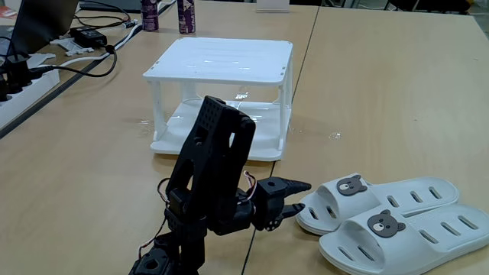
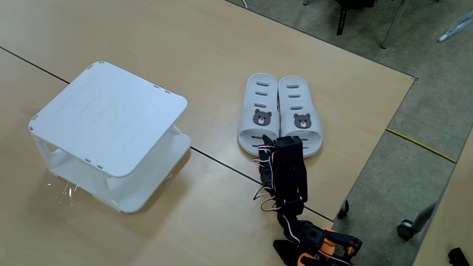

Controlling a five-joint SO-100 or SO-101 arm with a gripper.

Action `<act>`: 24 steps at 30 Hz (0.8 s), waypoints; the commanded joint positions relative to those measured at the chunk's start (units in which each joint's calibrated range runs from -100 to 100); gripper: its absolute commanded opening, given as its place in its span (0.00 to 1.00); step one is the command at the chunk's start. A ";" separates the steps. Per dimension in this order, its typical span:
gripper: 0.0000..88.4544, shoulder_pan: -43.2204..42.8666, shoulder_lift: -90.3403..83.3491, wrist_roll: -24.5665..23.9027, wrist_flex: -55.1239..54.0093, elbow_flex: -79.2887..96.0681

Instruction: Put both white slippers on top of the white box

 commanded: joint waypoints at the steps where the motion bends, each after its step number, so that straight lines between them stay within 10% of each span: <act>1: 0.20 0.32 -0.29 0.42 -0.51 -3.11; 24: 0.33 3.61 12.42 0.42 6.65 -30.72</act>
